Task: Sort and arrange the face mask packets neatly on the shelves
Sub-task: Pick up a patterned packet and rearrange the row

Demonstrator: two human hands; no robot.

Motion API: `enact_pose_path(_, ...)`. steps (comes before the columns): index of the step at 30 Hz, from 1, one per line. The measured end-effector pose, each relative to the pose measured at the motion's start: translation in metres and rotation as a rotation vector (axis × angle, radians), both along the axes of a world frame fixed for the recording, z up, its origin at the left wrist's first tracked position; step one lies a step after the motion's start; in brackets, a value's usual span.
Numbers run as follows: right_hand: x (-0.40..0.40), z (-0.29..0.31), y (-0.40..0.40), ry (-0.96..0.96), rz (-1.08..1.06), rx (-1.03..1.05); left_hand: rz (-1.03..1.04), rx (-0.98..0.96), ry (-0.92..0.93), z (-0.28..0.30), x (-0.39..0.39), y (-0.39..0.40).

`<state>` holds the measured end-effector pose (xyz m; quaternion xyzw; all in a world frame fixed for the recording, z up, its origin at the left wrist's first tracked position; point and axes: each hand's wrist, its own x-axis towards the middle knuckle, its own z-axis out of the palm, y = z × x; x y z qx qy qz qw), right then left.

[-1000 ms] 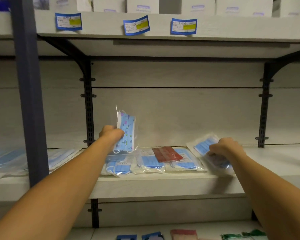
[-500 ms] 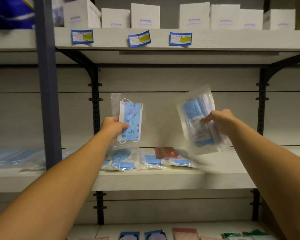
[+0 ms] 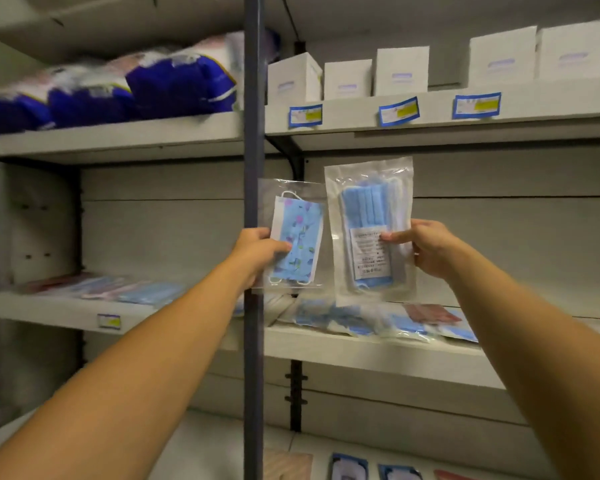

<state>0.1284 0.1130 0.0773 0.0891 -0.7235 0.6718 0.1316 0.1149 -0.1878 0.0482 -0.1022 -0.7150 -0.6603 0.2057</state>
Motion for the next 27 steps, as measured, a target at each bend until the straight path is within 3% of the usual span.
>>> enact_pose_path(6, 0.007, -0.019, -0.107, -0.007, 0.160, -0.002, 0.101, -0.027, -0.030, -0.008, 0.039, -0.098)
enact_pose_path(14, 0.014, -0.032, -0.225, 0.027, 0.176, 0.077, 0.247, 0.022, -0.065, -0.012, 0.084, -0.220)
enact_pose_path(27, 0.002, -0.057, -0.373, -0.043, 0.235, 0.043, 0.385, 0.034, -0.118, -0.039, 0.109, -0.340)
